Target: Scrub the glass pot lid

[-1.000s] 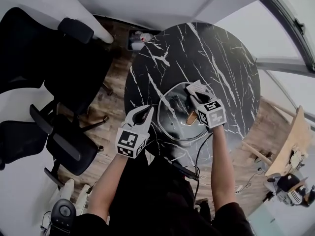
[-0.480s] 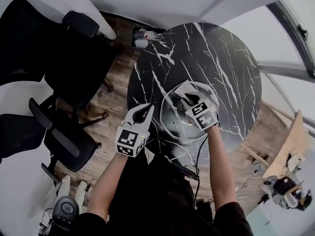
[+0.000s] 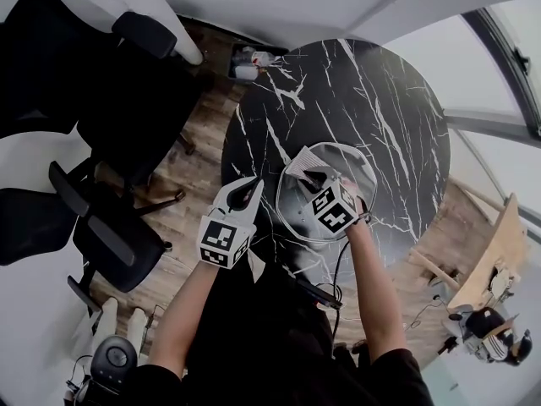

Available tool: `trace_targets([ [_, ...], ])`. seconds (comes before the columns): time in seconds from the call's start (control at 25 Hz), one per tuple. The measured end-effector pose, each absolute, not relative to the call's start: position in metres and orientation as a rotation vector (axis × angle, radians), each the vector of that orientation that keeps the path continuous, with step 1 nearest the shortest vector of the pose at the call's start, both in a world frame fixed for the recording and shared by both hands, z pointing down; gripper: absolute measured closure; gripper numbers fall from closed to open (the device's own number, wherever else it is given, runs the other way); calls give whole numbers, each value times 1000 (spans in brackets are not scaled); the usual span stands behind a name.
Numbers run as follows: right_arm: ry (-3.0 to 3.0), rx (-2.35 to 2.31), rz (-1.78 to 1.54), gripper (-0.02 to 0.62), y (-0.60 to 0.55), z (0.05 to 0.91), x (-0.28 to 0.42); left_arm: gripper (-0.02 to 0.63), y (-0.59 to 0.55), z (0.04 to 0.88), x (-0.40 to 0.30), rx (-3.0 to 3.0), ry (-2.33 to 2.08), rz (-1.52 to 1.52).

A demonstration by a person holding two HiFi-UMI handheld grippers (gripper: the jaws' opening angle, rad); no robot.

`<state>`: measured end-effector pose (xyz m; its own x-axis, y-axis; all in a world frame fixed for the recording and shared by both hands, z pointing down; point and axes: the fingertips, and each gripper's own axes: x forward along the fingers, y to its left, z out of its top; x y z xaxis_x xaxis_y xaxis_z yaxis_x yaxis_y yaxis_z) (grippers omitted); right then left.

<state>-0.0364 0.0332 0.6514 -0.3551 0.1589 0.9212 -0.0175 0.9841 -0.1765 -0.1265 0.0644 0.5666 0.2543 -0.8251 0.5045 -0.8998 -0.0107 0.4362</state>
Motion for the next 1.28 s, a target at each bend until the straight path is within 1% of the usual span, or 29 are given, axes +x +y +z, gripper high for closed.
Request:
trace_targets([
  [0.44,-1858,-457,-40,517,69,651,-31,604,73,567,-127,1828,-1573,133],
  [0.8,-1769,-758,-142,517,121,649,-13,604,77,567,-132,1824,-1585,131],
  [1.28,-1673,-899,-231,517,167,651,16,604,85,568,-123,1827,-1595,145],
])
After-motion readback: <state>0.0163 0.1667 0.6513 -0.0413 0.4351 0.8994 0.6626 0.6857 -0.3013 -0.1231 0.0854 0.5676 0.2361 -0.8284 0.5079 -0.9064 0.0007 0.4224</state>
